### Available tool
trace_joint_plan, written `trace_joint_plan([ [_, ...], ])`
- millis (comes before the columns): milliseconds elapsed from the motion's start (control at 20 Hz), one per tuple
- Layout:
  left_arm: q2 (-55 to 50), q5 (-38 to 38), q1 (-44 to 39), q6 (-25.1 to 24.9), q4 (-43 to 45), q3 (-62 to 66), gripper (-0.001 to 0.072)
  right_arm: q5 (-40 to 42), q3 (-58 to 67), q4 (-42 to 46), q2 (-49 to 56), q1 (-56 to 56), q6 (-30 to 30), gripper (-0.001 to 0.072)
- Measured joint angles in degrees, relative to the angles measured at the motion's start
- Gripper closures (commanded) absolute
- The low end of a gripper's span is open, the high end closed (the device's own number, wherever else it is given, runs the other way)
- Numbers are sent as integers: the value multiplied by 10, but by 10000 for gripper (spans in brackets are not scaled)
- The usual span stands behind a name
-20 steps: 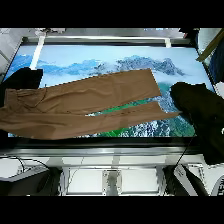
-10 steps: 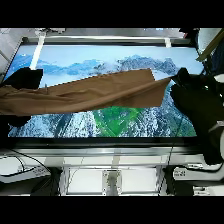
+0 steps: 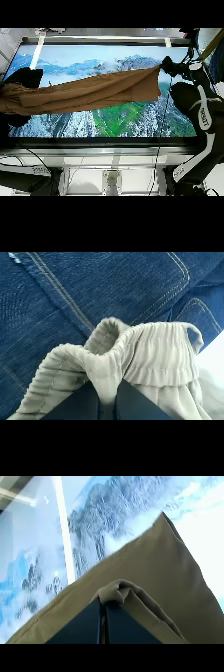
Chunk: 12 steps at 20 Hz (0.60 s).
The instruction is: Fold the clothes and pants, and hang the long-sleeved shirts on hangers.
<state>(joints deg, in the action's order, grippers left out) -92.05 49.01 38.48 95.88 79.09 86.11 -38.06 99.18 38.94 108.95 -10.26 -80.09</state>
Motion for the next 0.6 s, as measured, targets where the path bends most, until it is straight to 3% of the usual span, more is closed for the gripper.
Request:
trace_joint_plan([
  [350, -16, -9, -6, 13, 23, 3, 678, 35, 136, 0, 45, 22, -3, 709],
  [600, -14, 25, 7, 15, 44, 3, 677, -19, 180, 33, 42, 22, 10, 708],
])
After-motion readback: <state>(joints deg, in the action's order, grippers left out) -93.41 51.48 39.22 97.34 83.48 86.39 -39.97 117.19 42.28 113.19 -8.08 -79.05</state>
